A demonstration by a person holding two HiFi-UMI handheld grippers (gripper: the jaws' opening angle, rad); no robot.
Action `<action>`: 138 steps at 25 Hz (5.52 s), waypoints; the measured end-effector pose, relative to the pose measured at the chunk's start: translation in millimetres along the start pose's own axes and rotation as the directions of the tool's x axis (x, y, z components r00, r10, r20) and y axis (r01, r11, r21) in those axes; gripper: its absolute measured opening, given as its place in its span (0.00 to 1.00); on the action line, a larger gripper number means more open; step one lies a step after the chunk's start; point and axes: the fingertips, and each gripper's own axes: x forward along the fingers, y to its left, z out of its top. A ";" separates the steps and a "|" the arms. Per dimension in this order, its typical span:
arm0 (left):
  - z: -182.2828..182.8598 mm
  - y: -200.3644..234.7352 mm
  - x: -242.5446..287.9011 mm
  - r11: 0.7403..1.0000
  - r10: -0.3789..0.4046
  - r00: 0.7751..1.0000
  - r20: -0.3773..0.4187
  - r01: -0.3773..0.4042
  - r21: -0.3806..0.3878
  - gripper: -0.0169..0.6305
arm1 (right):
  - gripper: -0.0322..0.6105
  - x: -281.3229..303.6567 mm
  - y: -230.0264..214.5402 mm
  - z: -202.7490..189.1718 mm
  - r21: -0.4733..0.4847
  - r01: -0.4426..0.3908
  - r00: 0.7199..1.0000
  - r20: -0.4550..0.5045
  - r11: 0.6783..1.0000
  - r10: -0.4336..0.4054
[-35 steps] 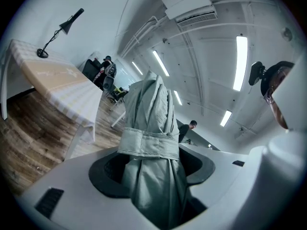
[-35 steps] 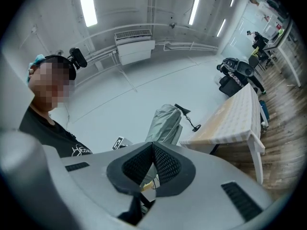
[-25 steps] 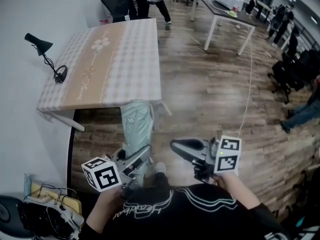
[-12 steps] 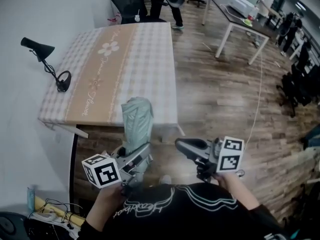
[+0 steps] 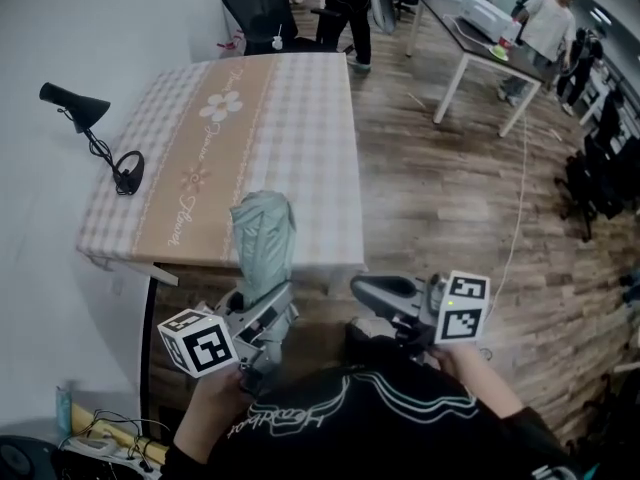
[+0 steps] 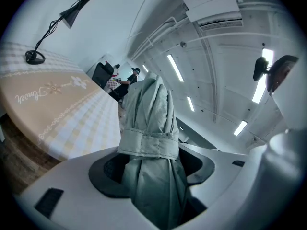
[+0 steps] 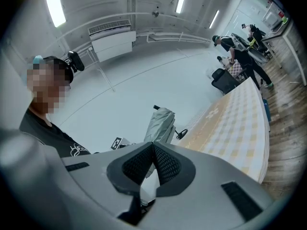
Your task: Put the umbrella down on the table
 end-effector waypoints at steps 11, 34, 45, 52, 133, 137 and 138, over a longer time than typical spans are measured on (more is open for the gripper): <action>44.5 22.8 5.1 0.993 0.116 0.991 0.069 -0.118 0.024 0.44 | 0.07 20.4 -34.2 30.7 0.005 -0.075 0.997 -0.024 0.997 0.075; 122.5 126.3 123.5 0.948 0.317 0.948 0.038 -0.317 0.009 0.44 | 0.07 54.7 -194.1 110.0 0.110 -0.139 0.986 -0.074 0.984 0.148; 114.0 208.8 172.0 0.882 0.471 0.877 -0.098 -0.472 0.018 0.44 | 0.07 68.7 -264.2 114.7 0.238 -0.150 0.978 -0.103 0.960 0.179; 89.0 252.0 186.2 0.823 0.567 0.802 -0.186 -0.558 0.103 0.44 | 0.07 80.1 -289.9 111.0 0.278 -0.155 0.971 -0.135 0.948 0.198; 20.0 -81.1 30.7 0.955 -0.067 0.991 0.120 0.029 0.294 0.02 | 0.07 -5.4 -1.3 41.4 -0.080 -0.190 0.980 -0.082 0.979 0.183; 13.1 -85.8 28.6 0.951 -0.063 0.992 0.110 0.026 0.309 0.02 | 0.07 -11.9 4.9 39.6 -0.069 -0.187 0.981 -0.063 0.980 0.183; 11.6 -86.1 28.6 0.950 -0.058 0.992 0.108 0.022 0.312 0.02 | 0.07 -13.0 6.6 38.7 -0.069 -0.186 0.981 -0.063 0.980 0.182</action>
